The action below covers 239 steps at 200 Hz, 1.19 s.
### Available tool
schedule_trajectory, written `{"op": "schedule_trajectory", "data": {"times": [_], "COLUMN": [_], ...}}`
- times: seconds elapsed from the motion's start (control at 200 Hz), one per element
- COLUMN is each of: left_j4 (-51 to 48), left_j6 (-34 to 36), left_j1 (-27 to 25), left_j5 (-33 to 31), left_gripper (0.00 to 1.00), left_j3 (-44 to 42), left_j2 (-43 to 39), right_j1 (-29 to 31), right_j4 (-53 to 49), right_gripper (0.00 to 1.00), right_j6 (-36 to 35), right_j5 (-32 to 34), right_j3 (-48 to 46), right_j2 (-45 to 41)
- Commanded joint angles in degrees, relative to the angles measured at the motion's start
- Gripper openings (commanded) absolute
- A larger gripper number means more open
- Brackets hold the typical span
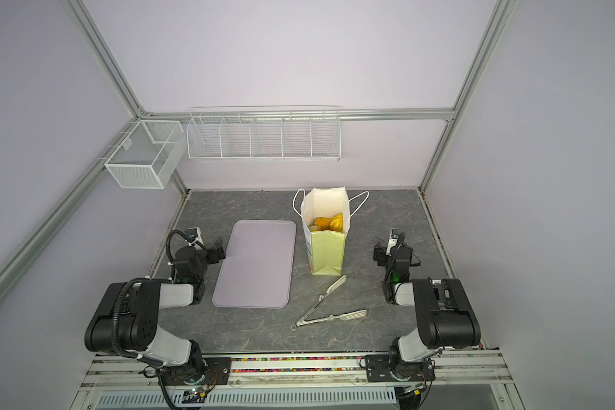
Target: Take the fake bread out of the paper bag
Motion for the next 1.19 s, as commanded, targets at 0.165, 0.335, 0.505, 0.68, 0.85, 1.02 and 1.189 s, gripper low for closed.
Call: {"op": "schedule_trajectory", "data": {"times": [0.165,0.335,0.505,0.68,0.85,1.02,1.189], "left_j4": [-12.6,-17.0,-23.0,-29.6,-32.5,-35.6,-34.9], "left_j6": [0.6,-0.4,-3.4,2.4,4.1,4.2,2.3], "left_j1": [-0.8,-5.8,-15.2,-30.4,-40.9,-50.8,-62.0], "left_j5": [-1.4,-3.7,-0.6,-1.4,-1.0,2.3,0.4], "left_gripper": [0.99,0.99,0.99,0.99,0.99,0.99,0.99], "left_j3": [2.2,2.1,4.7,7.3,4.1,1.6,0.4], "left_j2": [-12.3,-19.4,-21.8,-20.0,-23.3,-27.0,-23.9], "right_j1": [0.6,3.8,9.3,15.3,15.8,16.1,17.1], "right_j4": [-28.2,-40.2,-52.7,-60.2,-67.3,-70.4,-73.0], "right_gripper": [0.89,0.89,0.90,0.92,0.93,0.97,0.99], "right_j6": [2.5,6.0,11.5,16.7,20.9,24.1,26.8], "right_j5": [-0.4,0.0,2.7,6.9,6.7,0.9,-2.1], "right_j3": [11.2,13.9,16.0,11.6,8.7,6.2,4.5], "right_j2": [-8.4,-14.9,-21.0,-27.3,-37.4,-43.5,-43.5]}}
